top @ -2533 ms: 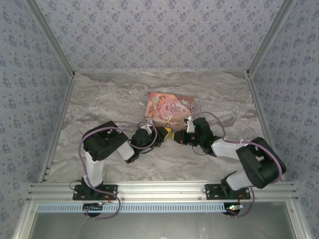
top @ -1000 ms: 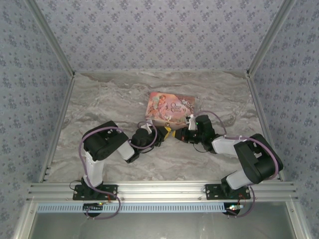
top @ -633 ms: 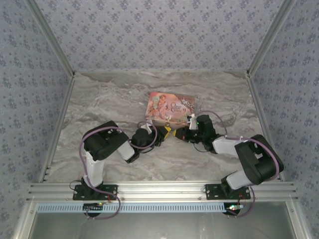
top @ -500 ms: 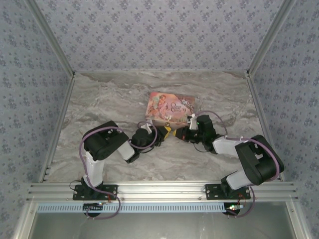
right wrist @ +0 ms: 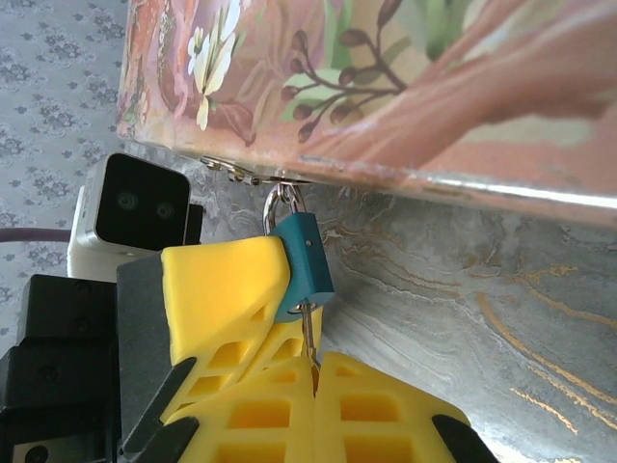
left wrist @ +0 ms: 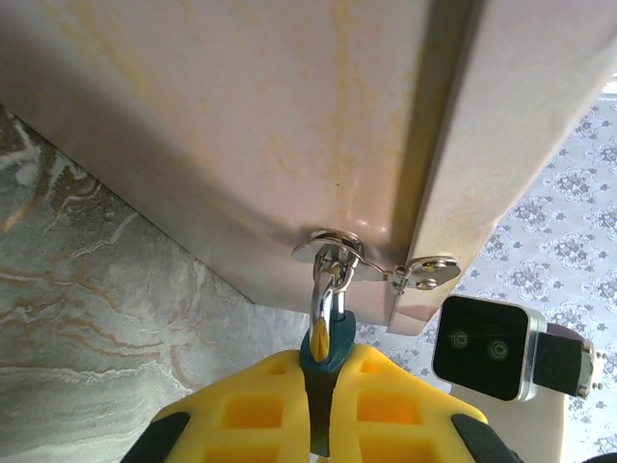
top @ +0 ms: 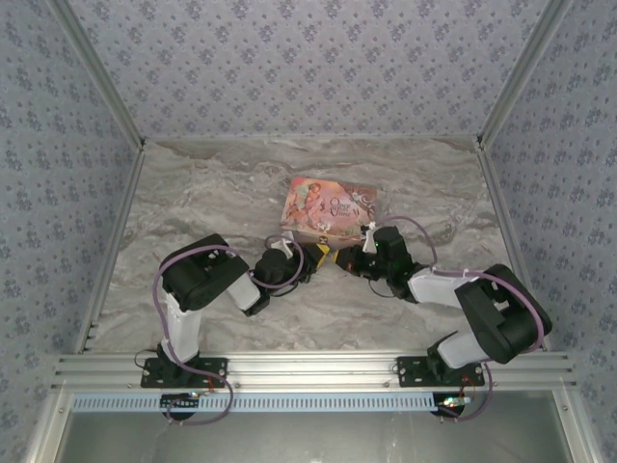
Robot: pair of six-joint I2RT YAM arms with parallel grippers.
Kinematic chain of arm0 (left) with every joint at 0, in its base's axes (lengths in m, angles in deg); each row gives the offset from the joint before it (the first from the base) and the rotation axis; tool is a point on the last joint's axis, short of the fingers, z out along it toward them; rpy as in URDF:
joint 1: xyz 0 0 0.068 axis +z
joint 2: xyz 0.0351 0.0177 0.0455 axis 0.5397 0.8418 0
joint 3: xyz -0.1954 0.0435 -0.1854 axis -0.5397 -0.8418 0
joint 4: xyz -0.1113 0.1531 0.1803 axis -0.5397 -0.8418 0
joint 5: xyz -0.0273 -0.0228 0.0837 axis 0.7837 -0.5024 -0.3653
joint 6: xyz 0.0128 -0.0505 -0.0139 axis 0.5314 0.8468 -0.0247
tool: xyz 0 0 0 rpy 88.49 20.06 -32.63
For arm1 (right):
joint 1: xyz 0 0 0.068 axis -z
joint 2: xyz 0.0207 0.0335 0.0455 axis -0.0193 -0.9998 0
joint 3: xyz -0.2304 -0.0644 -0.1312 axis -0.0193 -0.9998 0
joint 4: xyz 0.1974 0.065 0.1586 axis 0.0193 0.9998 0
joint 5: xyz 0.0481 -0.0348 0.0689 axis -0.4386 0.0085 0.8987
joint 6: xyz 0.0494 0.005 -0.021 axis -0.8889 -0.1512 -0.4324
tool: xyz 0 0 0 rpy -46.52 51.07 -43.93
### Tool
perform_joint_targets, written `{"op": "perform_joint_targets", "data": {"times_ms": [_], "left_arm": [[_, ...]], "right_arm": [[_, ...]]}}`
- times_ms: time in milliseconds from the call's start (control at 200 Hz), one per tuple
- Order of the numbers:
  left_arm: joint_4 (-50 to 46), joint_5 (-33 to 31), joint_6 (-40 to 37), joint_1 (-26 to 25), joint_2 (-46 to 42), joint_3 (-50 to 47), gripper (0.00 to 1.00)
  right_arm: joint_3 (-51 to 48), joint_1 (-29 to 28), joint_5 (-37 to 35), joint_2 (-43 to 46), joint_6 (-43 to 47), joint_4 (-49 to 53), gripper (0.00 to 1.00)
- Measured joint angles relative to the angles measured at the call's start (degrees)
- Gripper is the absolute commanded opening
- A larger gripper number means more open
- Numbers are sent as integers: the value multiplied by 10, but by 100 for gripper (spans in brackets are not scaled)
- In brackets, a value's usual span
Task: Unlock the padlock with the key
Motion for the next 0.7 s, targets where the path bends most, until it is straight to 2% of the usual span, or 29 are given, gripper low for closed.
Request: {"op": "perform_joint_targets", "data": {"times_ms": [275,705], "left_arm": [[-2,-11,0,0,1,0,0],[-4,-15,0,0,5,10,0]], "right_arm": [[5,-12,-23,-12,7,-7,0],[9,7,-8,-15,28,-10,0]]}}
